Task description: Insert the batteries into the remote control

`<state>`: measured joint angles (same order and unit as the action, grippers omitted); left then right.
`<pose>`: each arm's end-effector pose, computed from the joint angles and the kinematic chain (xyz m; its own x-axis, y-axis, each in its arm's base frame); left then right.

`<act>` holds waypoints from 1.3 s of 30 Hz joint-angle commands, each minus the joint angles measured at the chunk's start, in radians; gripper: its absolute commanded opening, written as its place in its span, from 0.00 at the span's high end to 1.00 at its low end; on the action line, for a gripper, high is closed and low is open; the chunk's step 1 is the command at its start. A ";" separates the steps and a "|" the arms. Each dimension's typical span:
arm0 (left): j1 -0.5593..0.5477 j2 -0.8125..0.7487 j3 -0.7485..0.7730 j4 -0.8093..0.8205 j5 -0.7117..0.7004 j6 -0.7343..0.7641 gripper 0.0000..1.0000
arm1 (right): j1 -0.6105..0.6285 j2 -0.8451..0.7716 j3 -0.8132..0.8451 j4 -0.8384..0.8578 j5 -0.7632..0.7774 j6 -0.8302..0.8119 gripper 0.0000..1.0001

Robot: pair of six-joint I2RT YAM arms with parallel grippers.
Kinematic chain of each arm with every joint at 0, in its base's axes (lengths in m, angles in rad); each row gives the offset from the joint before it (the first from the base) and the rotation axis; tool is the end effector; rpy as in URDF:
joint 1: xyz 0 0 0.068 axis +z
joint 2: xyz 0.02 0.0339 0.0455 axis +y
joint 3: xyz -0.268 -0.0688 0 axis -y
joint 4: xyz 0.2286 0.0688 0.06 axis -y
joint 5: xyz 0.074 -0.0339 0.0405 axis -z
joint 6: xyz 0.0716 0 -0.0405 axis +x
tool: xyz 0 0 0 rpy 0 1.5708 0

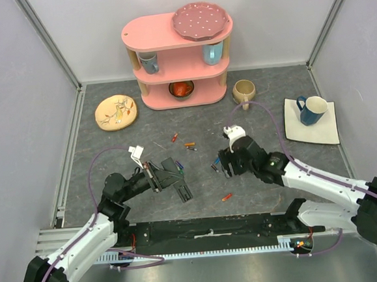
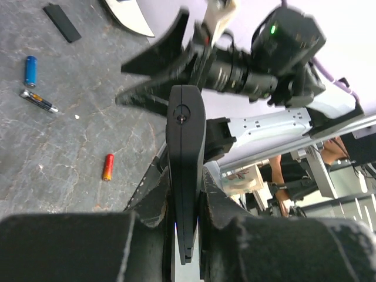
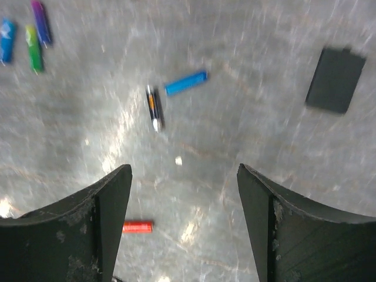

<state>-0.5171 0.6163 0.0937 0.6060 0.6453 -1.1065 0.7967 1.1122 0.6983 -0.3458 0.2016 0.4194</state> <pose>0.1179 -0.1166 0.2172 -0.7866 -0.3745 -0.4910 0.4749 0.1415 -0.8686 0.1775 0.1611 0.2175 -0.6837 -0.1286 -0.7184 -0.3511 0.9209 0.1693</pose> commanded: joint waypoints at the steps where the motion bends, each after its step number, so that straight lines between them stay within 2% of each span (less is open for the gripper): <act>1: 0.003 -0.047 -0.017 0.046 -0.117 0.014 0.98 | 0.081 -0.089 -0.106 -0.018 0.055 0.099 0.21; 7: 0.003 0.019 0.027 0.014 -0.030 0.050 0.98 | 0.194 -0.098 -0.131 -0.045 0.104 0.171 0.20; 11: 0.003 0.094 0.014 0.148 0.043 0.007 0.98 | 0.211 -0.089 -0.132 -0.032 0.128 0.209 0.19; 15: 0.003 0.085 0.012 0.173 0.068 0.008 0.98 | 0.211 -0.083 -0.123 -0.019 0.121 0.222 0.19; 21: 0.003 0.039 0.014 0.123 0.060 0.034 0.98 | 0.222 -0.060 -0.117 -0.019 0.085 0.214 0.19; 25: 0.003 0.030 0.003 0.123 0.066 0.030 0.98 | 0.271 -0.042 -0.106 -0.038 0.081 0.213 0.20; 31: 0.003 0.016 -0.011 0.100 0.051 0.036 0.98 | 0.415 0.018 -0.039 -0.105 0.172 0.242 0.21; 39: 0.003 0.005 -0.017 0.087 0.054 0.037 0.98 | 0.476 0.175 0.009 -0.144 0.248 0.306 0.21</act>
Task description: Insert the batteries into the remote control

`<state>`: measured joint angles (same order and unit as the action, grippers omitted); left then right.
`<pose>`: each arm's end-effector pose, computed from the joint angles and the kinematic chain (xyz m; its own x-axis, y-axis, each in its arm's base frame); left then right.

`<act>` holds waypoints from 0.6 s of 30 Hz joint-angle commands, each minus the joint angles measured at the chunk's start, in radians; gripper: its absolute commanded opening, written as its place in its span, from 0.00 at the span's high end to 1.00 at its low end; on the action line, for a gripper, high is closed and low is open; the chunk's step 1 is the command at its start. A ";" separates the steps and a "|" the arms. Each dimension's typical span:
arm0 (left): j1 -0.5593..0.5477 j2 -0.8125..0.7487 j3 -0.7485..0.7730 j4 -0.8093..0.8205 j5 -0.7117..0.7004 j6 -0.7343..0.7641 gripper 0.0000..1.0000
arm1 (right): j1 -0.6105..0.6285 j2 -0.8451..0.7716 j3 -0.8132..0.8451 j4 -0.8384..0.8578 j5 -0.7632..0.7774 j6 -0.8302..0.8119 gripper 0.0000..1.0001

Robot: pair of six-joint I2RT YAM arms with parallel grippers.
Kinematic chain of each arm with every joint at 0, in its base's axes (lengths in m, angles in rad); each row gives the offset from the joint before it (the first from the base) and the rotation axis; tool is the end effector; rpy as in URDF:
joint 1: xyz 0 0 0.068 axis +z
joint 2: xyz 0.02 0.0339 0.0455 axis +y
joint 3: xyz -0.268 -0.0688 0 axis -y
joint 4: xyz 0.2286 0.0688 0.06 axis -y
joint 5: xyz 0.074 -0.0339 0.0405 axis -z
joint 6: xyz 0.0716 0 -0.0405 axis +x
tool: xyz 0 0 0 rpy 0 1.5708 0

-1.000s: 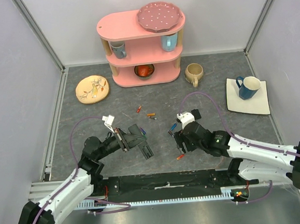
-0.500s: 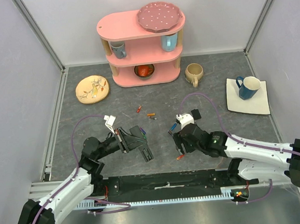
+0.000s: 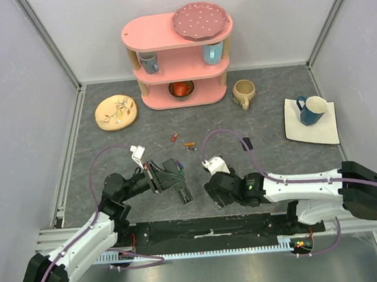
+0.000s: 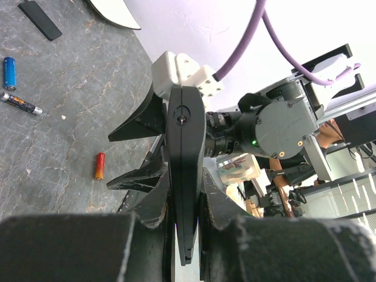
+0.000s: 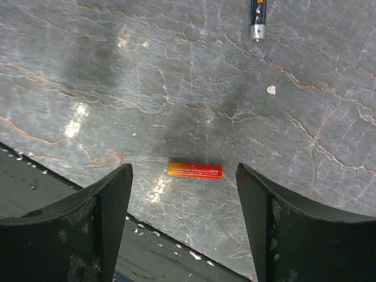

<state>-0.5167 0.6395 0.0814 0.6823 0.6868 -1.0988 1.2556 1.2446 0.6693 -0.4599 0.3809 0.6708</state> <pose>0.1158 -0.1180 0.2193 -0.7785 -0.3498 -0.5211 0.5183 0.1099 -0.8481 0.0967 0.2107 0.1725 -0.7209 -0.3494 -0.5985 -0.4796 0.8750 0.0668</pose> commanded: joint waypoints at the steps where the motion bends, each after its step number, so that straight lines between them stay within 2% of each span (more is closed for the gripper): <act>1: 0.003 -0.023 -0.005 0.007 0.014 0.030 0.98 | 0.019 0.052 0.039 -0.029 0.076 0.059 0.21; 18: 0.003 -0.055 -0.019 -0.023 0.013 0.033 0.98 | 0.019 0.073 -0.036 0.032 0.042 0.075 0.22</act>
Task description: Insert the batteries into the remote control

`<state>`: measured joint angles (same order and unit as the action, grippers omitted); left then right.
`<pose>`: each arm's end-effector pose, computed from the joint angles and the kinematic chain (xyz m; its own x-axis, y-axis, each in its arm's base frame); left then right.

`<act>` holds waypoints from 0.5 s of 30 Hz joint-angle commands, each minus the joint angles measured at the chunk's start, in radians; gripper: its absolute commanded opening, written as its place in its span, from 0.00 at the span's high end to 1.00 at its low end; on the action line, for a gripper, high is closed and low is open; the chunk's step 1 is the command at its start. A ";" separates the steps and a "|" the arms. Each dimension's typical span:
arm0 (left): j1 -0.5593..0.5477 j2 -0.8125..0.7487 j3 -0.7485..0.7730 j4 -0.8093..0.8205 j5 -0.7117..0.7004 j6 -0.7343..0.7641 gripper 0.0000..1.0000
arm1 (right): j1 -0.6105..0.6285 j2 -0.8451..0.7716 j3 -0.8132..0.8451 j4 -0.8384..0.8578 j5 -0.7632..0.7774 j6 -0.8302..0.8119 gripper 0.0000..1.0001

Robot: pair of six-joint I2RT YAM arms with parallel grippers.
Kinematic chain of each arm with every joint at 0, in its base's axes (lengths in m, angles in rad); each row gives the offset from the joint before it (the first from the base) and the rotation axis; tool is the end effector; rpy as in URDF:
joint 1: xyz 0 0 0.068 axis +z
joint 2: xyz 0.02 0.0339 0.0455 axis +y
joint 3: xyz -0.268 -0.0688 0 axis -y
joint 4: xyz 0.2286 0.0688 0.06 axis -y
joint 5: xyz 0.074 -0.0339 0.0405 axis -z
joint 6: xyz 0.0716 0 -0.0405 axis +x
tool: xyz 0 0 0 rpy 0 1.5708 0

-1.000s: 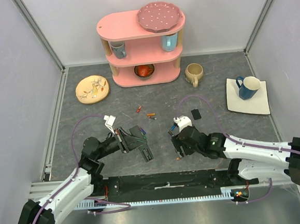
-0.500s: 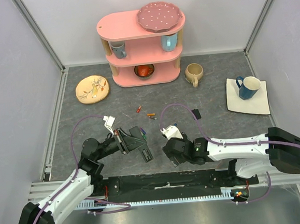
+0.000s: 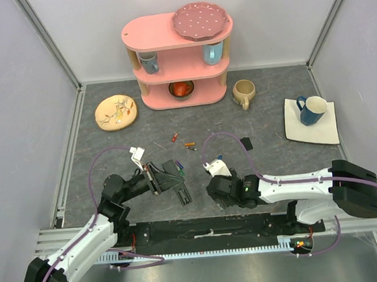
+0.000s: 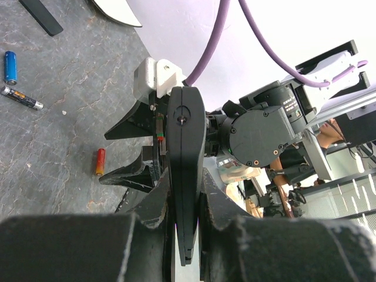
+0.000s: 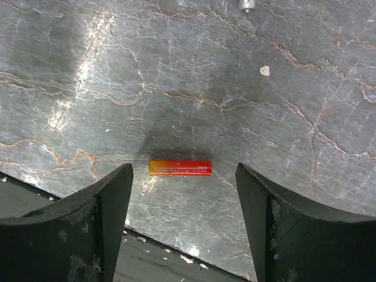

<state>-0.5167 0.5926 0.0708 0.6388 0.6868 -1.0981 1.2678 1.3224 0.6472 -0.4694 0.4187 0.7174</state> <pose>0.1117 -0.1157 0.2164 -0.7814 -0.3479 -0.5181 0.5136 0.1131 -0.8506 0.0957 0.2086 0.1503 -0.7450 -0.3702 -0.5549 -0.4407 0.8976 -0.0072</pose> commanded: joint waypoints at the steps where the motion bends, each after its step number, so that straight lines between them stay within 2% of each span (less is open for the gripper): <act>1: 0.003 -0.008 -0.008 0.021 0.016 0.032 0.98 | 0.007 -0.008 -0.020 0.044 0.000 0.027 0.22; 15: 0.003 -0.005 -0.014 0.021 0.010 0.033 0.98 | -0.002 0.011 -0.066 0.098 -0.044 0.013 0.28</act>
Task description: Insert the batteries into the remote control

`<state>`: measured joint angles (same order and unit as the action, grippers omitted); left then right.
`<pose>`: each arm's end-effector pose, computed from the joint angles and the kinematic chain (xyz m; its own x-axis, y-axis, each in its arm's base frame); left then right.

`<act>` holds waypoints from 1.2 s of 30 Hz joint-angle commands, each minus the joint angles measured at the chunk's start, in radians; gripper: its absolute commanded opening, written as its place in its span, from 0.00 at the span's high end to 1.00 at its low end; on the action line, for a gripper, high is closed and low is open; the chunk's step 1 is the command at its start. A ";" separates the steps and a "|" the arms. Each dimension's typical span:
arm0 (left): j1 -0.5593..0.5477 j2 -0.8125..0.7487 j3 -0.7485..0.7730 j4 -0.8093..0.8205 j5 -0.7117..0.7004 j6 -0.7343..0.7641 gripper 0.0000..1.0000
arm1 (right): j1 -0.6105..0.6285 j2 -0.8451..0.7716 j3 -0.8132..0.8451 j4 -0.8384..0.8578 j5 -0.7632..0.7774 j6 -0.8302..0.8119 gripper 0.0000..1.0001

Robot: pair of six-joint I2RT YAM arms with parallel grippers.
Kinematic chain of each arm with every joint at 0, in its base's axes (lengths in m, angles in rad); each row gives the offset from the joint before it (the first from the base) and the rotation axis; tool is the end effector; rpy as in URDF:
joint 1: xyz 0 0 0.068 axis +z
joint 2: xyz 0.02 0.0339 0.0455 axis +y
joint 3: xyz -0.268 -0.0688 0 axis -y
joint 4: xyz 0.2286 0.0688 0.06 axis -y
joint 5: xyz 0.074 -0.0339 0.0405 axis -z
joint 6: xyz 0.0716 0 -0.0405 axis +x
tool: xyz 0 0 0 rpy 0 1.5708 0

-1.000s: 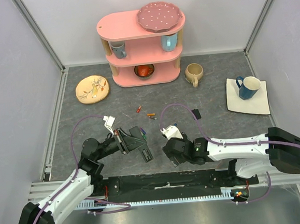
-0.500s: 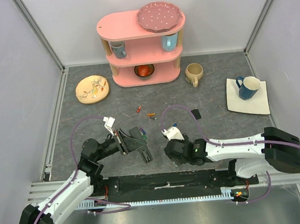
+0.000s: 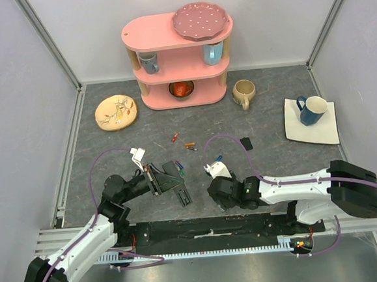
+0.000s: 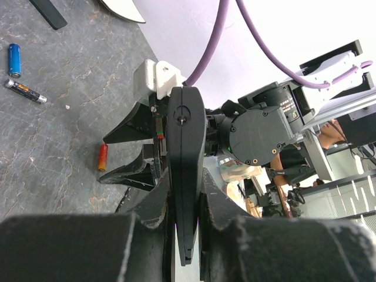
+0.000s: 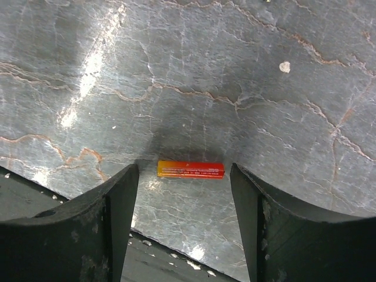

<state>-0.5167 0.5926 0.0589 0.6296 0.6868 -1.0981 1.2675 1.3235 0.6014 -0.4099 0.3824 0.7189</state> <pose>0.1113 -0.1155 0.2109 -0.7908 -0.3425 -0.5073 0.4979 0.1220 -0.8586 0.0928 0.2070 0.1402 -0.7554 -0.3680 -0.5422 -0.4526 0.8913 0.0256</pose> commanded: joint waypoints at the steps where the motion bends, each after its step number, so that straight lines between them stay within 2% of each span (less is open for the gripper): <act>1: 0.003 -0.007 -0.002 0.030 0.010 0.033 0.98 | -0.005 0.011 -0.025 0.043 -0.011 0.011 0.29; 24: 0.003 0.001 0.001 0.027 0.010 0.037 0.98 | -0.033 -0.027 -0.077 0.065 -0.063 0.008 0.35; 36: 0.003 -0.002 -0.002 0.028 0.008 0.037 0.98 | -0.036 -0.052 -0.065 0.039 -0.028 0.039 0.59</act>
<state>-0.5167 0.5938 0.0586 0.6296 0.6868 -1.0981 1.2339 1.2892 0.5484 -0.3180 0.3496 0.7174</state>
